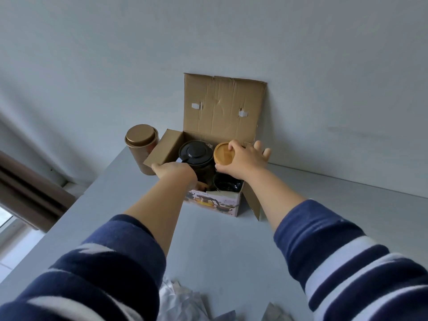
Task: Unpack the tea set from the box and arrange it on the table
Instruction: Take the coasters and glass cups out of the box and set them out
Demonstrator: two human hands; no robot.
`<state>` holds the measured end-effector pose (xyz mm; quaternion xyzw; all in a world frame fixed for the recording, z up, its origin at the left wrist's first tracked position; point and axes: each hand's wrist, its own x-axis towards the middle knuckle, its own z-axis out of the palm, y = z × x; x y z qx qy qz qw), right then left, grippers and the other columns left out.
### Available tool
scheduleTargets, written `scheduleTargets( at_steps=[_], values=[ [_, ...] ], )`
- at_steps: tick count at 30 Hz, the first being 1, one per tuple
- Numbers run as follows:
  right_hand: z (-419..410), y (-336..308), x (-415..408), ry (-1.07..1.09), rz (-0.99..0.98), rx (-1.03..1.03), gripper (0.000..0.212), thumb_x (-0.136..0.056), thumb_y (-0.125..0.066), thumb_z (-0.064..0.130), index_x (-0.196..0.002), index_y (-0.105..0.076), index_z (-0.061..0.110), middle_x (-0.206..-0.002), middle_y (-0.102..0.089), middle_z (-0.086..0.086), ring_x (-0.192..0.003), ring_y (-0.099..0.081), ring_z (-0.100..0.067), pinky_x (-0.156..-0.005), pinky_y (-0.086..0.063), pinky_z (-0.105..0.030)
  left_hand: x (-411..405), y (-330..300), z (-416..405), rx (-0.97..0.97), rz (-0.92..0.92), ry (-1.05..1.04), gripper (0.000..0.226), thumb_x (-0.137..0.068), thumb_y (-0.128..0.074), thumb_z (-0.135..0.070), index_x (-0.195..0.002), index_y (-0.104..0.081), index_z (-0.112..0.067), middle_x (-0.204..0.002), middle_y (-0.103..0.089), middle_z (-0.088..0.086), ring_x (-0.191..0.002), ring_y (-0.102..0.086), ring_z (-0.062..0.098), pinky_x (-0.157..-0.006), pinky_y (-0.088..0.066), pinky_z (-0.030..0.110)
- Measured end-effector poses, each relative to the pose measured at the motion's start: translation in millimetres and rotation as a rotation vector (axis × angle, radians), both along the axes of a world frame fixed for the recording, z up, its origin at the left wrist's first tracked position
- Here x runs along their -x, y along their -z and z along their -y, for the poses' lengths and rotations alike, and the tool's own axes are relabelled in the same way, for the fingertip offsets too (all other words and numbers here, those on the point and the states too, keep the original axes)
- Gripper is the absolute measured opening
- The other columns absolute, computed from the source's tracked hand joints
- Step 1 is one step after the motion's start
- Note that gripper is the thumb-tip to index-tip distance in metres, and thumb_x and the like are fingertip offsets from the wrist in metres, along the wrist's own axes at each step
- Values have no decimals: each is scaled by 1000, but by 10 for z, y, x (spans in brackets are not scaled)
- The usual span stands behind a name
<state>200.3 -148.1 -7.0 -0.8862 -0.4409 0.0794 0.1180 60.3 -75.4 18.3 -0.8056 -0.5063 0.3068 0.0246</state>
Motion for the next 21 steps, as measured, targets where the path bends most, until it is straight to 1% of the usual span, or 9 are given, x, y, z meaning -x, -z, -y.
scheduleTargets(
  at_steps=[5,8,10,12,14,16,18,19,21],
  values=[
    [-8,-10,22,8,7,9,54,-69,-56,70,-109,-43,36,-118,-59,-3,-118,-32,-27,-87,-24,-43,40,103,-18,-25,182,-72,78,-74,-48,-80,-126,-57,-23,-128,-60,3,-128,-46,32,-113,-22,49],
    [-10,-53,43,16,10,25,53,-69,-58,69,-108,-44,36,-118,-58,-4,-119,-31,-28,-88,-24,-43,55,74,-17,-52,236,-67,78,-70,-53,-80,-120,-59,-21,-117,-64,2,-120,-53,29,-112,-27,48],
    [2,-119,74,23,25,39,53,-69,-59,69,-108,-45,36,-117,-58,-5,-117,-33,-30,-88,-25,-42,71,19,-15,-81,255,-55,72,-69,-58,-78,-111,-62,-19,-110,-67,2,-116,-56,29,-113,-26,51],
    [17,-208,122,36,39,52,54,-69,-58,69,-109,-46,35,-114,-58,-5,-113,-38,-31,-86,-25,-41,111,-71,8,-83,289,-48,69,-68,-62,-76,-107,-63,-19,-108,-66,2,-116,-55,30,-114,-21,54],
    [24,-313,170,43,34,51,56,-69,-59,69,-111,-46,34,-114,-56,-5,-112,-44,-32,-89,-28,-40,168,-151,31,-64,346,-35,71,-65,-62,-77,-107,-63,-20,-107,-67,2,-114,-56,30,-112,-25,53],
    [40,-385,201,41,-48,17,58,-68,-63,66,-112,-47,33,-114,-53,-4,-107,-49,-28,-93,-37,-40,250,-224,58,-66,426,-22,69,-65,-64,-74,-105,-64,-19,-99,-68,2,-104,-60,27,-105,-38,48],
    [83,-428,234,56,-191,-58,57,-66,-69,60,-109,-47,30,-114,-52,-3,-99,-52,-24,-89,-49,-41,365,-277,98,-62,543,-19,59,-68,-69,-67,-101,-65,-18,-86,-63,0,-91,-61,22,-87,-50,36],
    [123,-446,262,75,-239,-94,57,-64,-70,57,-108,-46,29,-114,-51,-3,-97,-52,-23,-86,-51,-42,434,-296,132,-55,609,-20,55,-69,-72,-62,-99,-64,-17,-84,-61,0,-87,-61,21,-77,-51,32],
    [238,-473,338,120,-265,-128,59,-60,-71,58,-106,-45,30,-115,-51,-4,-97,-53,-24,-84,-53,-43,569,-298,218,-56,734,-24,49,-71,-76,-54,-99,-62,-16,-88,-61,1,-86,-61,21,-68,-51,31]
  ],
)
